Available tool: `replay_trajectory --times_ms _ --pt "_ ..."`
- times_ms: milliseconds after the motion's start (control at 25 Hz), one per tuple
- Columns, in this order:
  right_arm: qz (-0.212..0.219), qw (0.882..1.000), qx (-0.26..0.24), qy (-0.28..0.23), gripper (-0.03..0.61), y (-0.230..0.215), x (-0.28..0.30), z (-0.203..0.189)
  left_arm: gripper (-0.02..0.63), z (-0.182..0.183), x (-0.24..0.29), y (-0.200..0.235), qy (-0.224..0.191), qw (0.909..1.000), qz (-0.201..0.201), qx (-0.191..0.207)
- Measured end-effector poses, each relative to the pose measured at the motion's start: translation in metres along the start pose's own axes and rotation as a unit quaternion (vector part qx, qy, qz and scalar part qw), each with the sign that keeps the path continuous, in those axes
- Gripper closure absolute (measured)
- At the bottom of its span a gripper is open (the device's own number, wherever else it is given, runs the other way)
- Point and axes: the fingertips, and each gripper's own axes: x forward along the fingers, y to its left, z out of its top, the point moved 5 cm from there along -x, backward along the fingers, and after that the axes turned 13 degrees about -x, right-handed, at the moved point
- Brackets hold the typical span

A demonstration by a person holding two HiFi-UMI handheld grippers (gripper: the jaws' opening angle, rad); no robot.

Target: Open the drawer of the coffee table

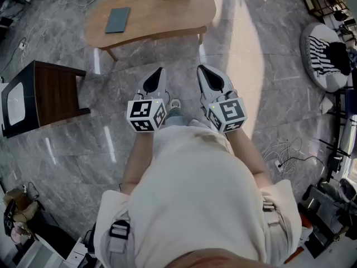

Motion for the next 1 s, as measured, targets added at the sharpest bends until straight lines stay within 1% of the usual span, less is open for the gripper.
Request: replay_trajectory --times_ms 200,520,760,1000 --pt "0.003 1.000 -0.002 -0.004 0.580 -0.004 -0.008 0.004 0.612 -0.003 0.000 -0.011 0.001 1.0000 -0.002 0.000" --pt "0.001 1.000 0.000 0.002 0.580 -0.004 -0.001 0.006 0.613 0.003 0.006 -0.004 0.008 0.9999 -0.012 -0.002" --pt "-0.012 1.000 0.017 0.006 0.577 -0.004 0.020 0.005 0.614 0.013 0.016 0.016 0.011 0.9998 -0.017 0.003" --pt "-0.019 1.000 0.016 0.019 0.577 0.002 0.051 0.006 0.612 0.025 0.031 0.045 0.024 0.9994 -0.024 0.004"
